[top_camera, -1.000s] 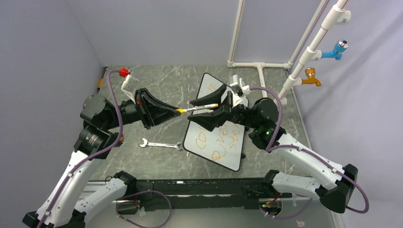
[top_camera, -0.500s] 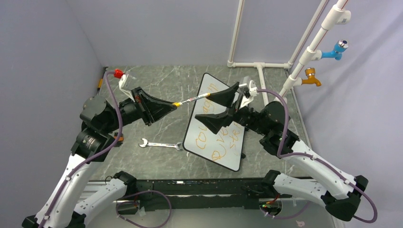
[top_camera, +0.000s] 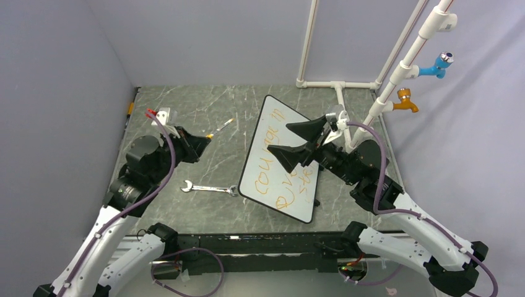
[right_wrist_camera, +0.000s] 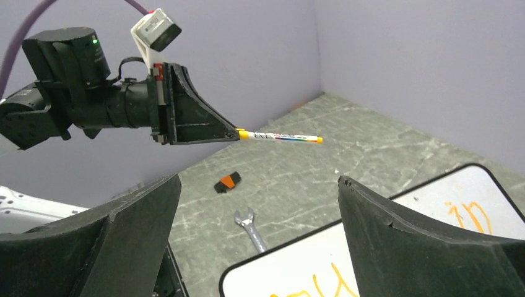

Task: Write a sentence on the whiteboard
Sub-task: Put down the whiteboard marker at the center of the board.

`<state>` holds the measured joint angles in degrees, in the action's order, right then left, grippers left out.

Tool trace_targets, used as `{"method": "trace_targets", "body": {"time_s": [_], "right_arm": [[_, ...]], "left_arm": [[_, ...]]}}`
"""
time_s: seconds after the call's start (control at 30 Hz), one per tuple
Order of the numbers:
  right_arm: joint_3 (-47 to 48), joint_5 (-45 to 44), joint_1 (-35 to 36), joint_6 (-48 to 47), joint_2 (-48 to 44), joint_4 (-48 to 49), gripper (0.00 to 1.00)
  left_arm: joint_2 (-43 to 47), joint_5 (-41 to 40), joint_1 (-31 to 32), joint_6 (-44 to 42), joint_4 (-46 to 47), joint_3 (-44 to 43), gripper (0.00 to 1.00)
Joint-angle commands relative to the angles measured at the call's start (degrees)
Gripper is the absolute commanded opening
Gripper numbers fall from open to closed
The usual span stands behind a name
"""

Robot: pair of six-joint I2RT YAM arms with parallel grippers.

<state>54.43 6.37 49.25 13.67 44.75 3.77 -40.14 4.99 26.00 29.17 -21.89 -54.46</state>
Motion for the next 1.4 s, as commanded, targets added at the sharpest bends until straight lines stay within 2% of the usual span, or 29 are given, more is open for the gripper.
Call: {"method": "trace_targets", "body": {"time_s": [0.0, 0.2, 0.53, 0.87, 1.07, 1.37], "right_arm": [[-0.58, -3.57, -0.01, -0.45, -0.70, -1.55, 1.00], [-1.30, -5.05, -0.01, -0.17, -0.55, -2.38, 1.00], [-1.83, -6.90, -0.04, -0.36, -0.67, -3.51, 1.00], [-2.30, -8.87, 0.01, -0.66, -1.07, -5.36, 1.00], [-2.17, -8.90, -0.03, -0.31, -0.71, -5.65, 1.00], [-2.74, -9.75, -0.06, 0.03, -2.10, -6.32, 1.00]], "left_arm": [[1.70, -11.01, -0.23, -1.57, -0.04, 4.74, 0.00], [4.48, -17.54, -0.25, -0.33, 5.52, 16.79, 0.00], [4.51, -19.33, -0.21, 2.48, 14.33, 31.74, 0.00], [4.56, -19.68, -0.17, 3.99, 13.19, 37.13, 0.01], [3.74, -18.17, -0.20, 6.75, 12.17, 39.18, 0.13], [3.11, -17.49, -0.20, 9.94, 10.30, 39.35, 0.44]]}}
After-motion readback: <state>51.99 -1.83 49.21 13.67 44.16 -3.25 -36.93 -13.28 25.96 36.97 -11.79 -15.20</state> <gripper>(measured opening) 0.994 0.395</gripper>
